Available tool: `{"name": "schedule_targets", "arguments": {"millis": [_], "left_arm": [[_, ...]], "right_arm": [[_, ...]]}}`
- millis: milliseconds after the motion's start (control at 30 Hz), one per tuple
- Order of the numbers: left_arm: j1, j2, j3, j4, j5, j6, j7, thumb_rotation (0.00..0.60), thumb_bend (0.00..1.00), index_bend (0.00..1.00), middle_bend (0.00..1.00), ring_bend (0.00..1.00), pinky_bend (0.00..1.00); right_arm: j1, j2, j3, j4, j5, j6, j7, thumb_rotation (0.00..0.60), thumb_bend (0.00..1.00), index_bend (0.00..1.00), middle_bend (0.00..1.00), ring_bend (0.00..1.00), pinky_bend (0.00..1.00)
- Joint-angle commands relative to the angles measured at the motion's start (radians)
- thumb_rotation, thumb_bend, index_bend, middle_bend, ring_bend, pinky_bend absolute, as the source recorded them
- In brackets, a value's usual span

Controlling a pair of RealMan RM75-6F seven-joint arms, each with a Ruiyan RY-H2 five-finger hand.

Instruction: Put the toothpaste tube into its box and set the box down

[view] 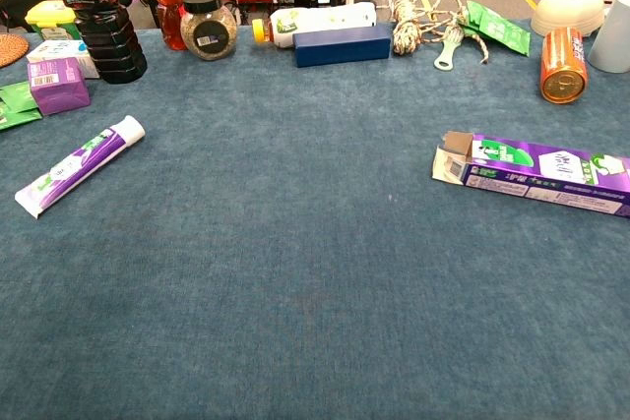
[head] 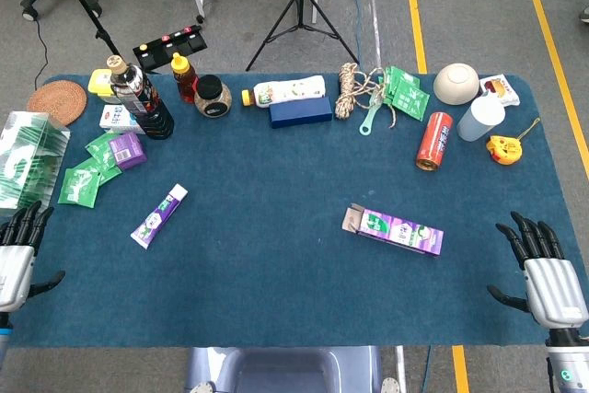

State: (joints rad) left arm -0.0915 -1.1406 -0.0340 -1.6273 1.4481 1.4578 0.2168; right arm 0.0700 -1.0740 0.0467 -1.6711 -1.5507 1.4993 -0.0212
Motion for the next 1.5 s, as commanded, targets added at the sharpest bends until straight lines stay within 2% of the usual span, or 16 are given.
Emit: {"name": "schedule_targets", "arguments": {"millis": [33, 333, 633, 700, 867, 1200, 1300, 1500], "left_arm": [[0.0, 0.001, 0.002, -0.003, -0.001, -0.003, 0.001, 0.6, 0.13, 0.0, 0.0, 0.0, 0.13], [-0.035, 0.022, 0.005, -0.002, -0.017, -0.087, -0.042, 0.6, 0.07, 0.0, 0.0, 0.0, 0.1], [-0.134, 0.066, -0.015, -0.026, -0.064, -0.278, -0.151, 0.6, 0.07, 0.0, 0.0, 0.0, 0.1], [-0.189, 0.086, -0.03, -0.047, -0.074, -0.366, -0.195, 0.6, 0.07, 0.0, 0.0, 0.0, 0.1], [-0.271, 0.111, -0.057, -0.063, -0.104, -0.501, -0.307, 0.6, 0.07, 0.0, 0.0, 0.0, 0.1], [-0.374, 0.045, -0.102, 0.024, -0.2, -0.629, -0.356, 0.6, 0.07, 0.0, 0.0, 0.0, 0.1], [-0.424, -0.009, -0.117, 0.084, -0.263, -0.715, -0.388, 0.6, 0.07, 0.0, 0.0, 0.0, 0.1], [-0.461, -0.078, -0.129, 0.142, -0.269, -0.759, -0.452, 0.6, 0.07, 0.0, 0.0, 0.0, 0.1]], "right_arm": [[0.0, 0.001, 0.001, 0.001, 0.001, -0.001, 0.002, 0.6, 0.0, 0.12, 0.02, 0.04, 0.01], [-0.001, 0.004, 0.001, -0.006, 0.004, -0.001, 0.0, 0.6, 0.0, 0.12, 0.02, 0.04, 0.01], [0.001, 0.003, 0.002, -0.008, 0.009, -0.006, -0.005, 0.6, 0.0, 0.12, 0.02, 0.04, 0.01], [0.002, 0.001, 0.0, -0.008, 0.008, -0.011, -0.009, 0.6, 0.0, 0.12, 0.02, 0.04, 0.01], [0.003, 0.0, -0.003, -0.011, 0.005, -0.014, -0.011, 0.6, 0.0, 0.12, 0.02, 0.04, 0.0], [0.005, 0.001, -0.003, -0.012, 0.008, -0.018, -0.008, 0.6, 0.0, 0.12, 0.02, 0.04, 0.0], [0.005, 0.002, 0.0, -0.011, 0.011, -0.018, -0.005, 0.6, 0.0, 0.12, 0.02, 0.04, 0.0], [0.009, 0.001, 0.001, -0.009, 0.016, -0.026, -0.006, 0.6, 0.0, 0.12, 0.02, 0.04, 0.0]]}}
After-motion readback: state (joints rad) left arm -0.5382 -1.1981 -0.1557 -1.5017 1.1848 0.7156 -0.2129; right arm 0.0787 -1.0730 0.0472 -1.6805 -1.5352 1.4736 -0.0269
